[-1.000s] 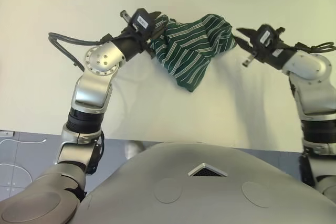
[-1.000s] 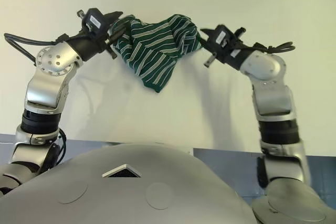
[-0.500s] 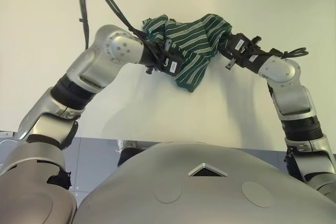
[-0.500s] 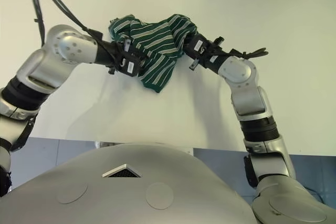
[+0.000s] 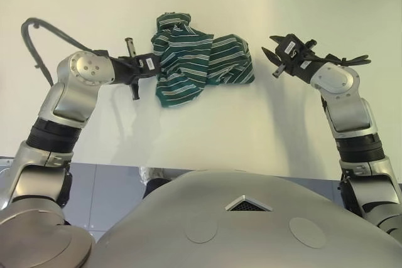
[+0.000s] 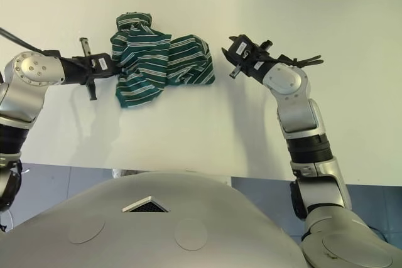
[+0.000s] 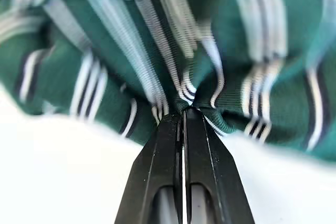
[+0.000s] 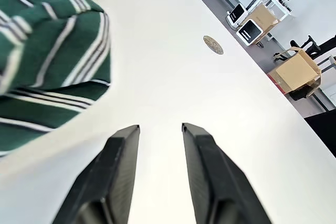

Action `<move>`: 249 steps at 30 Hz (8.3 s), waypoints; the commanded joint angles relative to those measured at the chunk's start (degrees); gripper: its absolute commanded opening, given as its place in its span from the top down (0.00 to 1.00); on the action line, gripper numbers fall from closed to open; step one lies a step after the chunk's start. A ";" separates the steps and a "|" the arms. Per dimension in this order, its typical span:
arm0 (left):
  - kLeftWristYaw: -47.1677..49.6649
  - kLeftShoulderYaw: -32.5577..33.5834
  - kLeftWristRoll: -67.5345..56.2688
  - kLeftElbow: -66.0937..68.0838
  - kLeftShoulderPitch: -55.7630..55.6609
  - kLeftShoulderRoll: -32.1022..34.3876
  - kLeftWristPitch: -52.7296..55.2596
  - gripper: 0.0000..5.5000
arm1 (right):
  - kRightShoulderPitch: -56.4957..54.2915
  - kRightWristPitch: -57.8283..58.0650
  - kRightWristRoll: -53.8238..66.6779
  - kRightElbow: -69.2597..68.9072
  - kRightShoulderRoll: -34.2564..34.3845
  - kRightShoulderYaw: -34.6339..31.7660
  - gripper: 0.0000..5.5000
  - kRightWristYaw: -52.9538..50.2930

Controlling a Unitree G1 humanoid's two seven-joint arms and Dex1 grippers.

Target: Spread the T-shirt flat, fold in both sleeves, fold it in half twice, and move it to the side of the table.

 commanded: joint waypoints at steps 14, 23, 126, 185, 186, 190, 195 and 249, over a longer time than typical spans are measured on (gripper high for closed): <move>29.36 35.28 -53.64 -0.34 -37.33 -25.30 38.03 1.00 | -5.24 -2.65 5.52 -5.48 5.83 -2.35 0.67 -0.61; 38.96 31.89 -53.12 6.23 -39.93 -29.24 39.81 1.00 | -13.22 -19.21 -15.05 -7.51 6.86 6.34 0.44 -10.35; 14.81 -0.91 -5.04 73.33 -77.11 -3.97 -17.64 1.00 | -83.40 -20.69 -2.15 74.31 4.11 -6.40 1.00 -4.96; 0.45 -9.55 -12.08 -11.06 3.26 14.17 19.19 0.99 | -33.71 4.60 7.91 36.83 2.72 6.83 1.00 6.60; -0.25 -10.08 -11.53 -11.96 5.32 15.70 19.18 0.99 | -35.68 2.06 6.80 41.77 4.23 6.67 1.00 5.18; 0.40 -11.08 -9.07 -9.95 4.89 15.11 17.50 0.99 | -41.59 -5.99 4.13 60.23 9.21 4.99 1.00 1.43; 0.11 -10.88 -8.53 -8.35 2.76 14.03 16.47 0.99 | -44.52 -11.74 -0.20 73.91 13.21 5.02 1.00 -1.82; 3.16 27.69 -34.73 12.85 13.11 0.45 27.05 0.99 | -9.10 16.67 13.46 -1.29 7.60 -4.06 1.00 3.79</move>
